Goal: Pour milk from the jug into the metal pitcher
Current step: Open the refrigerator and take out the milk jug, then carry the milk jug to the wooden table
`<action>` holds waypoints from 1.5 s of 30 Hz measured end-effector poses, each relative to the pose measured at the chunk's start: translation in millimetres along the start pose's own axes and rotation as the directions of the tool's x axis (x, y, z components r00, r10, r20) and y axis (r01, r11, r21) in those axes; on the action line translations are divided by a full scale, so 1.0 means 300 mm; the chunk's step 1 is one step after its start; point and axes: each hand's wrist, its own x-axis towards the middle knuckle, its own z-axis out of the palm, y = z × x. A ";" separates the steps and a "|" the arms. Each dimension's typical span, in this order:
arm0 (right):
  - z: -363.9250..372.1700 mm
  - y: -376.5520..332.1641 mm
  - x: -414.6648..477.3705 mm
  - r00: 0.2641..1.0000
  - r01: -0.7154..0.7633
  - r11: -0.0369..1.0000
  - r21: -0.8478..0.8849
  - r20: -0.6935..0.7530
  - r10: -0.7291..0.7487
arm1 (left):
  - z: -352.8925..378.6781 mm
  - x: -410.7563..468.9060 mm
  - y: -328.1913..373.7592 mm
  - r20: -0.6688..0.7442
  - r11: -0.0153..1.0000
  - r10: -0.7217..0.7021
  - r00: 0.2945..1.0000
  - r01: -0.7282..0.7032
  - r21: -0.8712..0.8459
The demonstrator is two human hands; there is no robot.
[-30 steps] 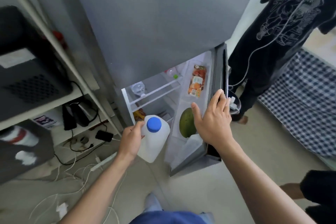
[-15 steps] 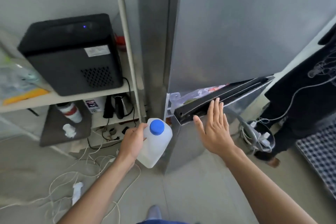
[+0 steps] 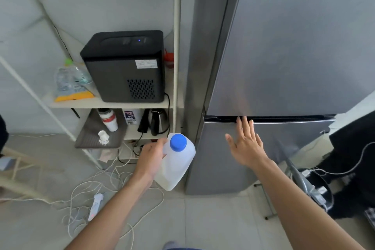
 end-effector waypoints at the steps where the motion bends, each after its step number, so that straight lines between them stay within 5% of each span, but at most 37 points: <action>1: -0.004 0.007 0.000 1.000 0.009 1.000 0.003 -0.002 -0.009 | 0.006 -0.011 0.003 -0.010 1.000 -0.003 1.000 0.003 -0.003; 12: -0.113 0.033 -0.091 0.981 0.132 0.942 0.307 0.095 -0.168 | 0.140 -0.160 -0.008 -0.110 0.995 -0.049 0.993 0.038 -0.095; 17: -0.148 0.026 -0.254 0.802 0.269 0.846 0.461 0.379 -0.462 | 0.211 -0.264 -0.023 -0.185 0.990 -0.070 0.980 0.046 -0.132; 22: -0.094 -0.015 -0.339 0.704 0.373 0.711 0.596 0.317 -0.635 | 0.254 -0.376 -0.063 -0.283 0.985 -0.094 0.954 0.049 -0.164; 29: -0.042 -0.088 -0.446 0.580 0.457 0.624 0.634 0.319 -0.749 | 0.236 -0.567 -0.143 -0.439 0.959 -0.130 0.889 0.001 -0.283; 37: 0.053 -0.256 -0.580 0.339 0.584 0.493 0.645 0.358 -0.870 | 0.116 -0.841 -0.222 -0.595 0.932 -0.169 0.786 -0.069 -0.356; 45: 0.163 -0.526 -0.828 0.056 0.645 0.354 0.677 0.420 -0.906 | -0.088 -1.149 -0.349 -0.767 0.898 -0.287 0.574 -0.119 -0.424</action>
